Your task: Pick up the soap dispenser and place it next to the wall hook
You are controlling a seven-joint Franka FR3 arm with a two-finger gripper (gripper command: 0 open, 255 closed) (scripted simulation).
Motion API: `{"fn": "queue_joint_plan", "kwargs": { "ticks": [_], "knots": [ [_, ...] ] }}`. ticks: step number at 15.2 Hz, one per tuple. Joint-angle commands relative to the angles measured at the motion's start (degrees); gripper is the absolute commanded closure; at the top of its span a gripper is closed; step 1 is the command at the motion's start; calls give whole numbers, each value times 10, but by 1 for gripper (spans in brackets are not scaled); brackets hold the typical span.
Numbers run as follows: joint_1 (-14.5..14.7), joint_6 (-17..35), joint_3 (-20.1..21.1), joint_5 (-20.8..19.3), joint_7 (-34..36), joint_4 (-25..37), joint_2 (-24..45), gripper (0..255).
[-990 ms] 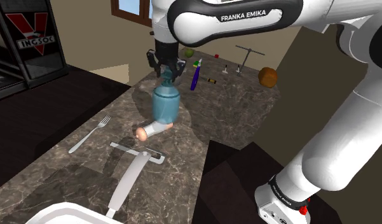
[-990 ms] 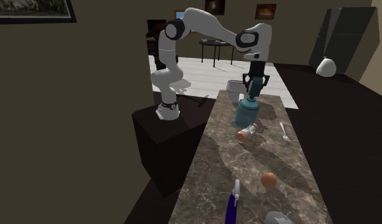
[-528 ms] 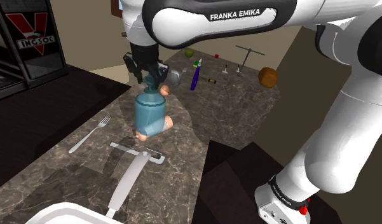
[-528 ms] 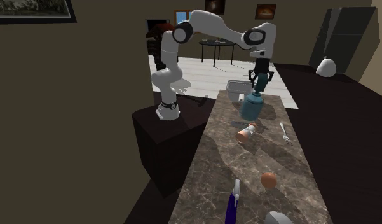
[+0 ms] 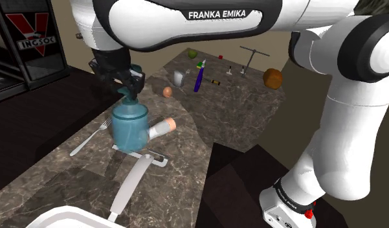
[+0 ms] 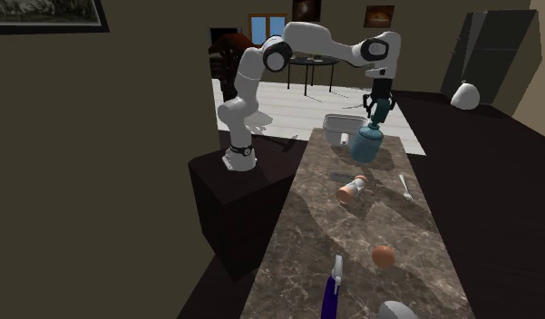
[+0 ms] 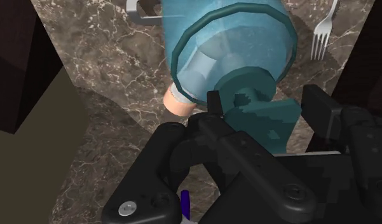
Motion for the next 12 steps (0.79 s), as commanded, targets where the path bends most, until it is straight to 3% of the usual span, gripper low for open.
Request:
{"fn": "queue_joint_plan", "kwargs": {
  "ticks": [1, 5, 8, 12],
  "knots": [
    [33, -23, 2, -14, 23, 44, 32, 255],
    [110, -82, -3, -44, 49, 168, 112, 255],
    [186, -141, -17, -71, 53, 309, 193, 255],
    [170, -106, -14, -67, 67, 257, 183, 255]
  ]
}}
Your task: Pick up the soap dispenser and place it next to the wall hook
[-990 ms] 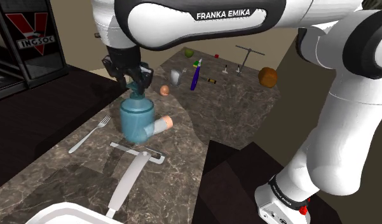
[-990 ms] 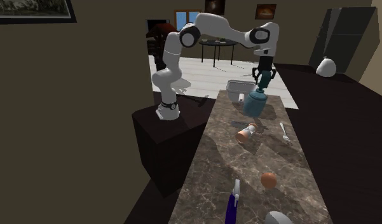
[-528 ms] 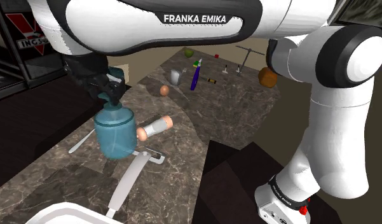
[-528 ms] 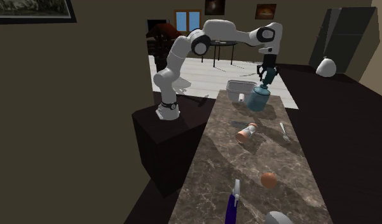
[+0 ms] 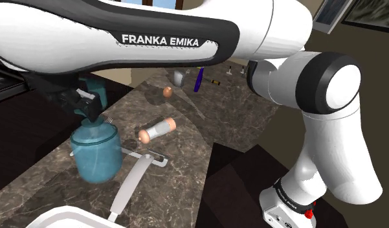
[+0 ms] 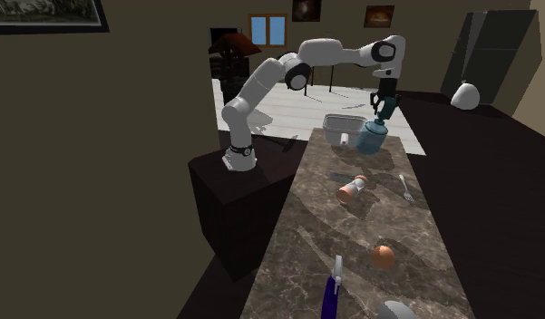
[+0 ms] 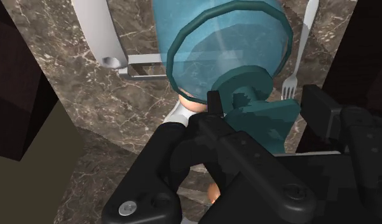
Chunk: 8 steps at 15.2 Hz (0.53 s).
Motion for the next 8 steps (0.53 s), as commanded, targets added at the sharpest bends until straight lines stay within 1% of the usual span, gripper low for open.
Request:
{"fn": "queue_joint_plan", "kwargs": {
  "ticks": [1, 8],
  "knots": [
    [-7, 17, 1, 1, 7, -22, -3, 255],
    [-24, 69, 3, 1, 28, -87, -8, 255]
  ]
}}
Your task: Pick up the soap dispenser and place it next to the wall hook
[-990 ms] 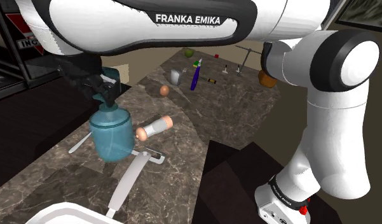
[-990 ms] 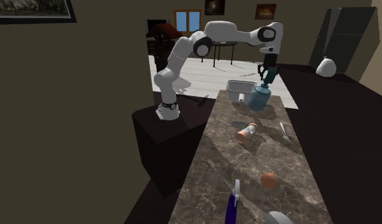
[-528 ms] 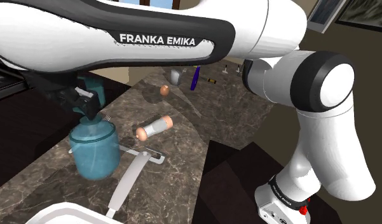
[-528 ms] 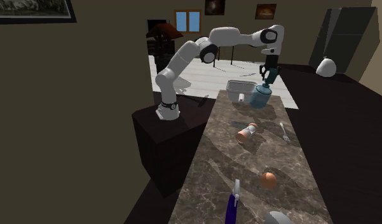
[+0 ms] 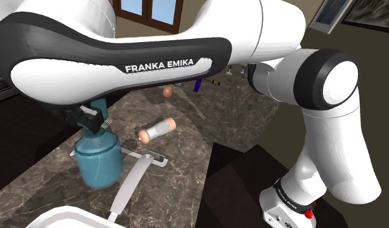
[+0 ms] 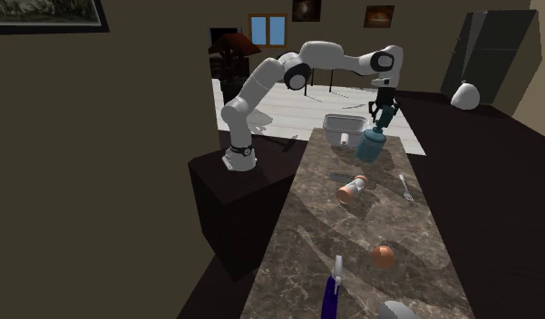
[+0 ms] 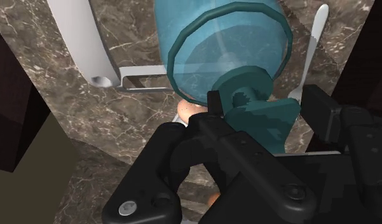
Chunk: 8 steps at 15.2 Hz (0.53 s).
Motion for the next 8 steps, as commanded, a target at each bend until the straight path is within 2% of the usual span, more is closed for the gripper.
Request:
{"fn": "queue_joint_plan", "kwargs": {
  "ticks": [1, 5, 8],
  "knots": [
    [-5, 16, 1, 0, 7, -20, -2, 255],
    [-11, 41, 0, -3, 17, -46, 1, 255],
    [-11, 41, 0, -3, 17, -46, 1, 255]
  ]
}}
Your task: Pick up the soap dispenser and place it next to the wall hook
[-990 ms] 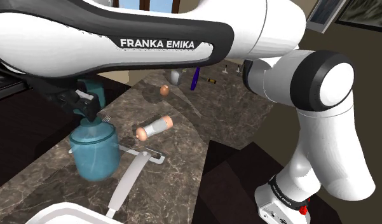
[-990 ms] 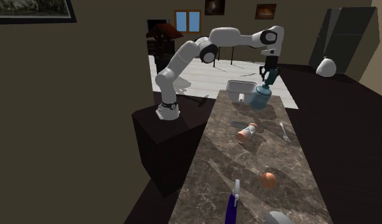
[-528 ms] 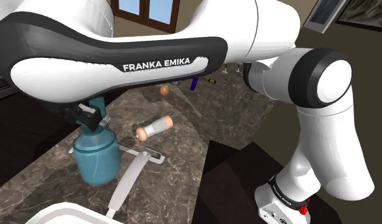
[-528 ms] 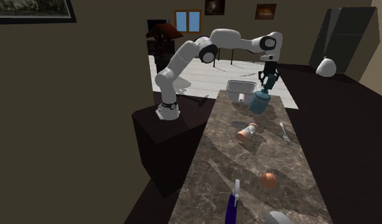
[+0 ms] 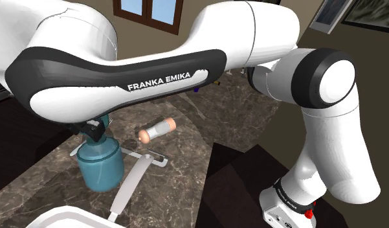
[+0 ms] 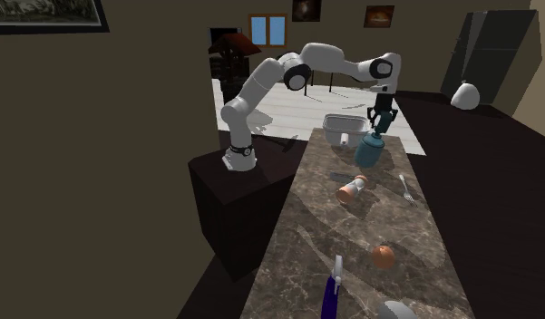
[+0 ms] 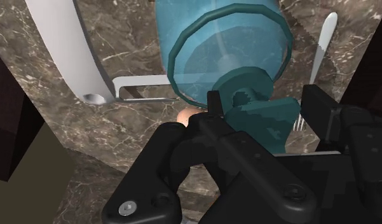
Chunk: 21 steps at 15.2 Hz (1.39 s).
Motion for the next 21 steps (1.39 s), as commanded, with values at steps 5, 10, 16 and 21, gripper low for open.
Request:
{"fn": "queue_joint_plan", "kwargs": {
  "ticks": [5, 10, 16, 21],
  "knots": [
    [0, 1, 0, 0, 1, -1, 0, 255],
    [0, 1, 0, 0, 1, -1, -1, 0],
    [37, -75, -2, 0, -18, 97, 13, 0],
    [37, -75, -2, 0, -18, 97, 13, 0]
  ]
}}
